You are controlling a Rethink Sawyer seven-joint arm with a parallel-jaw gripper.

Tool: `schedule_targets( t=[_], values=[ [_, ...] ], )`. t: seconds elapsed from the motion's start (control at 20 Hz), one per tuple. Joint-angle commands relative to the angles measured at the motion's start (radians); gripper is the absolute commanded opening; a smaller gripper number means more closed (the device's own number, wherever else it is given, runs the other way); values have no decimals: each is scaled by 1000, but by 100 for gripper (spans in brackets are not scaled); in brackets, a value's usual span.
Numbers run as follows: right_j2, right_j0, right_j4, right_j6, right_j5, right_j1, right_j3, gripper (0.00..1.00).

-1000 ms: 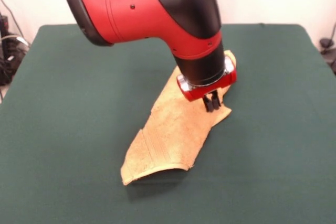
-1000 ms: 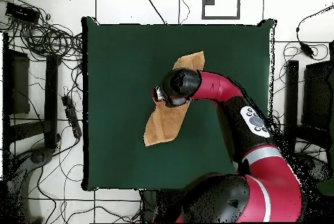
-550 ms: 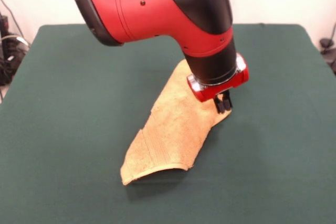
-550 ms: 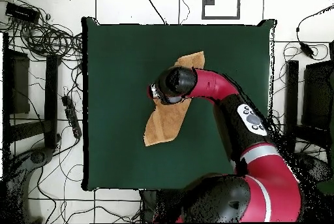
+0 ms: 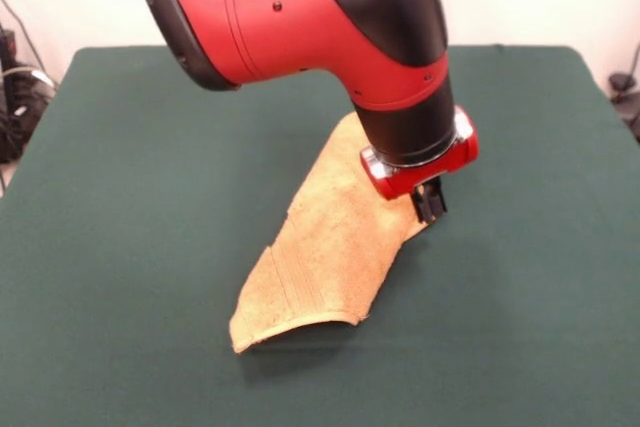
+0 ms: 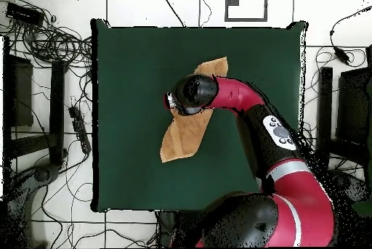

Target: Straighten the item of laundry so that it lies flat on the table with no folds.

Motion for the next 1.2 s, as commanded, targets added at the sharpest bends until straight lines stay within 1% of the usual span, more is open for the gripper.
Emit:
schedule_targets(
  t=[0.05, 0.3, 0.5, 0.75, 0.95, 1.2],
  values=[
    [39, 61, -19, -31, 79, 69, -5, 0],
    [15, 68, -23, -24, 135, 58, 11, 0],
    [10, 72, -26, -19, 134, 61, 11, 0],
    [-7, 92, -31, -5, 174, 61, -20, 0],
    [-18, 100, -36, 9, 175, 50, -26, 0],
    [-43, 108, -55, 40, 123, 28, -19, 0]
  ],
)
